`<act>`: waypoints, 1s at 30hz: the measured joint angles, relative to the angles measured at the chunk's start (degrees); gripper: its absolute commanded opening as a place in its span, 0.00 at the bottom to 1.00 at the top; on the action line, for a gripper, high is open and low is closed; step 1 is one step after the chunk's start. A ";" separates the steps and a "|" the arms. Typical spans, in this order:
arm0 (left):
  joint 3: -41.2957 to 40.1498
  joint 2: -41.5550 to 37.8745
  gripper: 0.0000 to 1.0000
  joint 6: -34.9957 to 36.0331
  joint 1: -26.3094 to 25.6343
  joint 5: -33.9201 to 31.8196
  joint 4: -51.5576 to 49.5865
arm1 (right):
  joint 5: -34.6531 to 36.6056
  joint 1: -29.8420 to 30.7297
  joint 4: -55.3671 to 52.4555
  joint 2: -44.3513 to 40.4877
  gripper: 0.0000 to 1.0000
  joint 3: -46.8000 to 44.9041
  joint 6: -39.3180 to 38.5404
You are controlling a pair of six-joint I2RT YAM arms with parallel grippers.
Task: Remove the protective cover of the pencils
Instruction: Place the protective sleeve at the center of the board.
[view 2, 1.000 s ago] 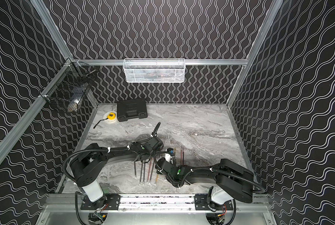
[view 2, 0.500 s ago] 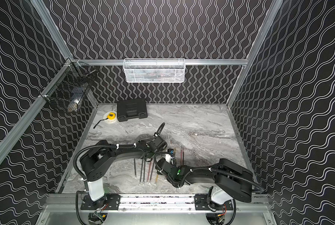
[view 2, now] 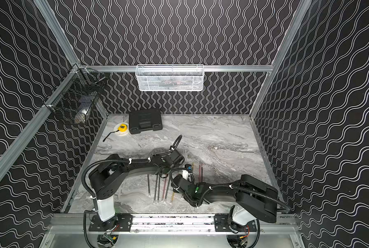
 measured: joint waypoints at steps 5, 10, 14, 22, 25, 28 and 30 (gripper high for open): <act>0.57 0.00 0.28 -0.11 0.00 -0.02 -0.79 | 1.40 0.28 -4.15 2.29 0.18 3.78 0.63; 1.53 -0.50 0.34 -0.09 0.00 0.72 -0.98 | 3.30 1.75 -9.11 4.48 0.21 7.06 1.16; 1.07 -3.39 0.37 -0.07 0.02 1.27 -0.70 | 5.92 3.17 -12.52 4.66 0.23 9.40 1.62; -6.10 -15.08 0.45 -0.20 0.00 0.90 1.81 | 9.22 4.96 -17.35 3.78 0.27 10.05 2.60; -11.17 -22.16 0.47 -0.90 0.02 -0.48 3.26 | 9.31 5.05 -17.99 4.59 0.27 9.99 3.13; -15.06 -28.30 0.48 -1.95 0.22 -2.12 3.85 | 9.46 5.46 -19.39 6.10 0.27 11.39 3.15; -17.33 -32.06 0.49 -2.71 0.24 -3.19 4.00 | 9.55 6.16 -20.11 7.26 0.27 12.98 3.13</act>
